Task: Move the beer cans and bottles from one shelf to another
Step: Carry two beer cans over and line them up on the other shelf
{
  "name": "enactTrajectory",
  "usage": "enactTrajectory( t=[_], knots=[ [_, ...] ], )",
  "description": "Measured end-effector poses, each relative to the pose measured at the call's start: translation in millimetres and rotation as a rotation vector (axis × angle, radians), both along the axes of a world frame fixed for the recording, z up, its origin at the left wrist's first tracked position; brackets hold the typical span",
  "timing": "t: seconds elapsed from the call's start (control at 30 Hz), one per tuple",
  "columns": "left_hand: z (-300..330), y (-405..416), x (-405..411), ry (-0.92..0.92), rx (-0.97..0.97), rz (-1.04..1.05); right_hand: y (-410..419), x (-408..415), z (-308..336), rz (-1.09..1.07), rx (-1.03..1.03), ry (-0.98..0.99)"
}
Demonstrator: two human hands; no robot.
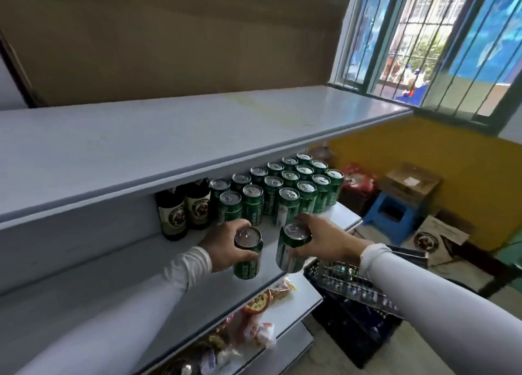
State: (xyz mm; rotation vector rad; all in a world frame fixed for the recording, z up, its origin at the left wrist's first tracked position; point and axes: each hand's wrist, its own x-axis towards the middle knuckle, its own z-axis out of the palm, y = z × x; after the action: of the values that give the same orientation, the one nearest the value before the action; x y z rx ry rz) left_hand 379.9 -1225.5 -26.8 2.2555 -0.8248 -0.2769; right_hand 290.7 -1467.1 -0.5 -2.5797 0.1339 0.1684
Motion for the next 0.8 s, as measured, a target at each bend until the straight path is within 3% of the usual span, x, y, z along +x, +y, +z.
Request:
enactTrajectory(
  t=[0.3, 0.47, 0.6, 0.8],
  knots=[
    [5.2, -22.1, -0.5, 0.066, 0.065, 0.324, -34.1, 90.0, -25.9, 0.425, 0.026, -0.036],
    [8.5, -17.5, -7.4, 0.096, 0.181, 0.405, -35.3, 106.7, -25.4, 0.589, 0.065, -0.046],
    [10.6, -21.1, -5.3, 0.102, 0.265, 0.42, -44.1, 115.0, -19.7, 0.607, -0.022, -0.095],
    [7.1, -25.1, -9.6, 0.03, 0.17, 0.543, -30.8, 114.4, -16.6, 0.587, -0.179, -0.159]
  ],
)
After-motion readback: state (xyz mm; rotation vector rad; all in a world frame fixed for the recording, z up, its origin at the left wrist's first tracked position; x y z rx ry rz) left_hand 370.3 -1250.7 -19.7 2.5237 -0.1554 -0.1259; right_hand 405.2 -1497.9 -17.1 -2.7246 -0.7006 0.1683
